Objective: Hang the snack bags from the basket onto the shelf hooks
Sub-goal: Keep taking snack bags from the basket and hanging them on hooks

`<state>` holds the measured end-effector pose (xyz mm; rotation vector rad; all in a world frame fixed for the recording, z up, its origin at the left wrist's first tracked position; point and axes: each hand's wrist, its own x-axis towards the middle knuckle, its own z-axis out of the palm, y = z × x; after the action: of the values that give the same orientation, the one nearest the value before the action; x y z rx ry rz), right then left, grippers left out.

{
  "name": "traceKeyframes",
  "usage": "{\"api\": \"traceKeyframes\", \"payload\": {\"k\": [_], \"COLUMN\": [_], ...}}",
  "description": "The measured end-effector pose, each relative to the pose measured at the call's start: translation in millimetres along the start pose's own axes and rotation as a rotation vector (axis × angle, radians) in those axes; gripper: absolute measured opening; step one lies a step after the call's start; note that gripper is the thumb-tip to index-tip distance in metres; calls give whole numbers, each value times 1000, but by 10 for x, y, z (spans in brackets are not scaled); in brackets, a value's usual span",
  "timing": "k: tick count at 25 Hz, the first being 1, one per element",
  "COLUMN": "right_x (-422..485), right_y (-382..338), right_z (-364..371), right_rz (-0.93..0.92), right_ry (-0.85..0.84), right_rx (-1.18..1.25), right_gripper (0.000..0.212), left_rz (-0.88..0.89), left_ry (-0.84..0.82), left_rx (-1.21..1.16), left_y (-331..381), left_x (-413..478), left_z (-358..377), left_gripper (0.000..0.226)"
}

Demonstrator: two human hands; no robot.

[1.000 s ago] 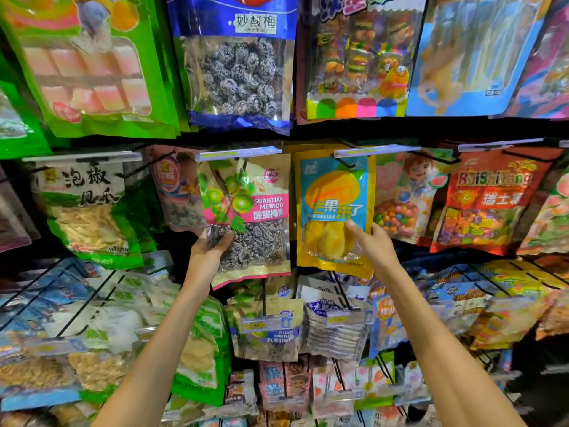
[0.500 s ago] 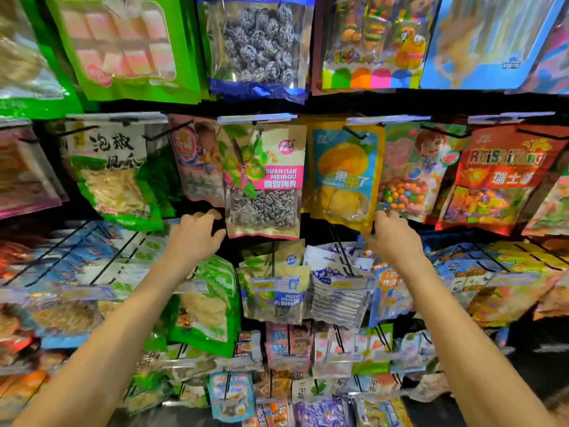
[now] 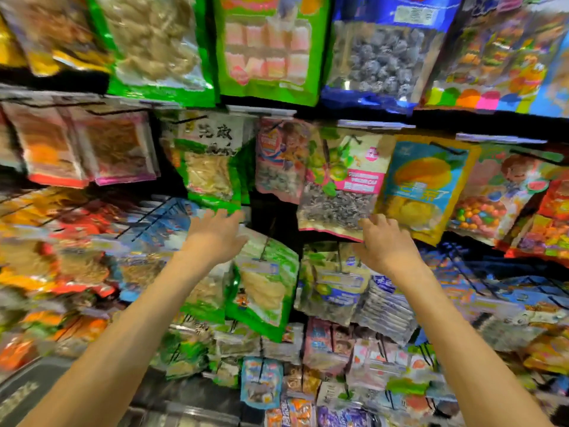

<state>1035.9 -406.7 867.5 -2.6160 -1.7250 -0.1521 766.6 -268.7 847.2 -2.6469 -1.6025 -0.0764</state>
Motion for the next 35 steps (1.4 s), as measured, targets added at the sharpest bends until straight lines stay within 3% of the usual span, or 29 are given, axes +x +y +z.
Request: {"api": "traceKeyframes", "payload": {"k": [6,19,27,35], "right_x": [-222,-686,-356,311], "right_y": [-1553,-4700,-6061,-7211], "right_z": [-39,178,481,985], "right_rz": [-194,-440,-561,-533], "right_ry": [3,-41,-105,-270], "right_rx": [7,57,59,90], "right_gripper": [57,54,56,60], "left_rz": [-88,-271,-342,-246], "left_ry": [143,117,-20,-119], "left_rx": [72,172,186,209], "left_y": [-1359,-3983,-5191,-6353], "left_x": [-806,-2013,-1852,-1162], "left_z": [7,58,392,908], "left_gripper": [52,49,48,42]}}
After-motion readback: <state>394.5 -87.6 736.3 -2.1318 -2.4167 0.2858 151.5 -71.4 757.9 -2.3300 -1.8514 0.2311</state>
